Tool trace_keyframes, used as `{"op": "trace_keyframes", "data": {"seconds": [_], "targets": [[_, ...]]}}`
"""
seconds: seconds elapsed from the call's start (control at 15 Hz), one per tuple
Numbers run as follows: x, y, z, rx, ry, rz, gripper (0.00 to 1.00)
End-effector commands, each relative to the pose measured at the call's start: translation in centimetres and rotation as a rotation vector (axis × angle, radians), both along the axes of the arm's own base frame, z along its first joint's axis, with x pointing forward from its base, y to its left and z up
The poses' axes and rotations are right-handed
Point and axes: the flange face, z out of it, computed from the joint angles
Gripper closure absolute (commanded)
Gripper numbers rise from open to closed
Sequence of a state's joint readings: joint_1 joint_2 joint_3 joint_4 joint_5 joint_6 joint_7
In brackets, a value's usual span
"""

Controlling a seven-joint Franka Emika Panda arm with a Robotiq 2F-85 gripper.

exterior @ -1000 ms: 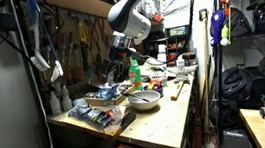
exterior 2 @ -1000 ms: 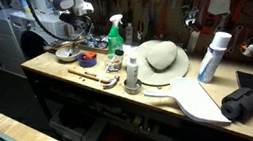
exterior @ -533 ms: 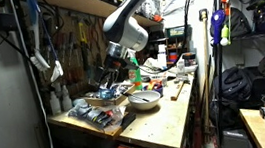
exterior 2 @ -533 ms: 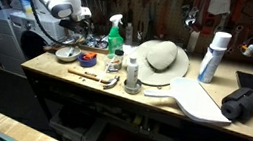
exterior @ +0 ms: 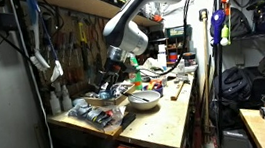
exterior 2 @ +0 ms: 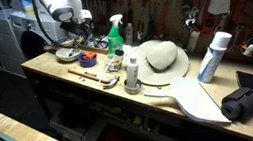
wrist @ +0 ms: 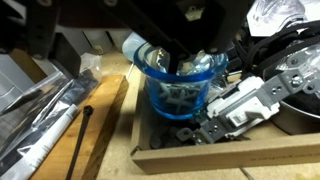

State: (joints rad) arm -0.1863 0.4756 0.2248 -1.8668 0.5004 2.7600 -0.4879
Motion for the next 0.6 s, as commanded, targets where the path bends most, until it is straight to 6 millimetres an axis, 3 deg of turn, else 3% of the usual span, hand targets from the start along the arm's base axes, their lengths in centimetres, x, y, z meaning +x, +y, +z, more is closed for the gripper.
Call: {"op": "trace_keyframes", "data": {"seconds": [0.0, 0.33, 0.4, 0.53], "targets": [[0.5, 0.9, -0.2, -0.014, -0.064, -0.005, 0.07], [0.8, 1.6, -0.8, -0.112, -0.132, 0.007, 0.18], [0.8, 1.6, -1.0, -0.126, -0.132, 0.011, 0.33], [0.6, 1.5, -1.4, -0.143, -0.119, 0.021, 0.40]]}}
